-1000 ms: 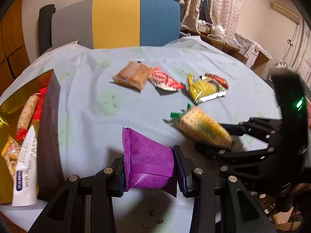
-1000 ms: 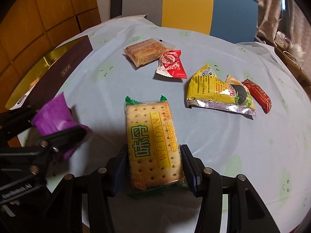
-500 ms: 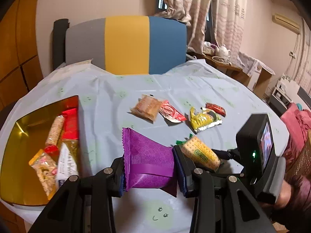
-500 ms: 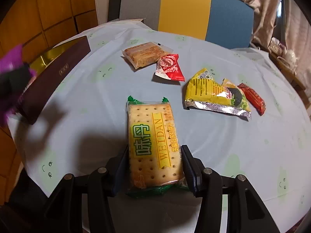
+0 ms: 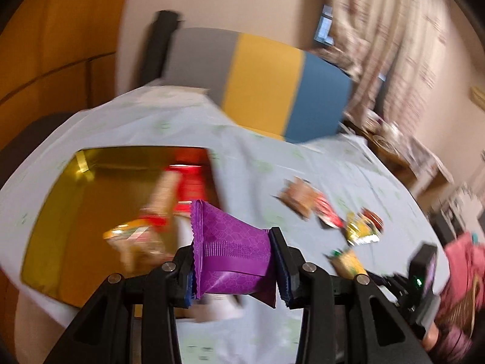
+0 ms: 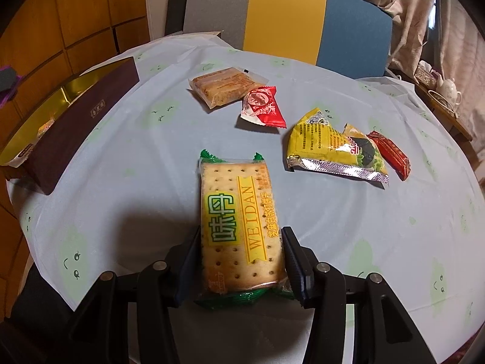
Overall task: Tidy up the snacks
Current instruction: 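Carry the purple packet into the gold tin and open the left tool, then carry the WEIDAN cracker pack over the gold tin with the right tool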
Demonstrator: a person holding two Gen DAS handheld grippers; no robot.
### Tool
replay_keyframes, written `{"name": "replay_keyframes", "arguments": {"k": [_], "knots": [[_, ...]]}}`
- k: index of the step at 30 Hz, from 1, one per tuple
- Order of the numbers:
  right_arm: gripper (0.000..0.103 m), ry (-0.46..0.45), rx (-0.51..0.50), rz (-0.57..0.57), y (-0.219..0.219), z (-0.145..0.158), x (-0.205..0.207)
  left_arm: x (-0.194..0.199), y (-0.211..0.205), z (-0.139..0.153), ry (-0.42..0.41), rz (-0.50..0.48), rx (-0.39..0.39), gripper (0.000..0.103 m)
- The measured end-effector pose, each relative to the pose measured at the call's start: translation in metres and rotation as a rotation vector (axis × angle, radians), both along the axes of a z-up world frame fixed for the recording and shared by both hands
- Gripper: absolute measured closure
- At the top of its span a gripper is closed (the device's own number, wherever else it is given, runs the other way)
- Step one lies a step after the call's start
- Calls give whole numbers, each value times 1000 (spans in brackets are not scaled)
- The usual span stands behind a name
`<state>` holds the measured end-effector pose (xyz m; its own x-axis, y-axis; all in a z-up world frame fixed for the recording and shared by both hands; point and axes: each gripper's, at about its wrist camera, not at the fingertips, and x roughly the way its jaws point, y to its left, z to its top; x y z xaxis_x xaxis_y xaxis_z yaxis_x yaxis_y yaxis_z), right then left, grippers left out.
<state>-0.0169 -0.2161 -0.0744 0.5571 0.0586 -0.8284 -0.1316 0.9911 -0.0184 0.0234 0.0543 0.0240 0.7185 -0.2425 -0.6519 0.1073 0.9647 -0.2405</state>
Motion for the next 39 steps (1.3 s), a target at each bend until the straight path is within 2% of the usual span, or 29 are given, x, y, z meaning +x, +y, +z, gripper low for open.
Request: {"name": "replay_keyframes", "arguments": {"k": [4,7,12,17,27,30,32,35,39], "knots": [[51,-2,5,1,0,0,0,15,52,-11,61,125,-64,62],[51,-4,8,0,-1,0,0,28,72,-18,97,181,-90,62],[51,-4,8,-1,-1,0,0,65,87,-29,157,206,-77,62],[51,-4,10,-2,-1,0,0,101,102,-46,237,267,-127,62],[51,-2,7,-1,-1,1,0,168,102,-58,280,272,-124,60],[51,-1,5,-1,0,1,0,187,101,-65,283,252,-130,52],[51,0,4,0,0,1,0,193,103,-69,297,271,-126,46],[51,0,4,0,0,1,1,191,108,-73,302,291,-149,46],[51,-4,3,0,0,0,0,177,110,-70,285,310,-115,46]]}}
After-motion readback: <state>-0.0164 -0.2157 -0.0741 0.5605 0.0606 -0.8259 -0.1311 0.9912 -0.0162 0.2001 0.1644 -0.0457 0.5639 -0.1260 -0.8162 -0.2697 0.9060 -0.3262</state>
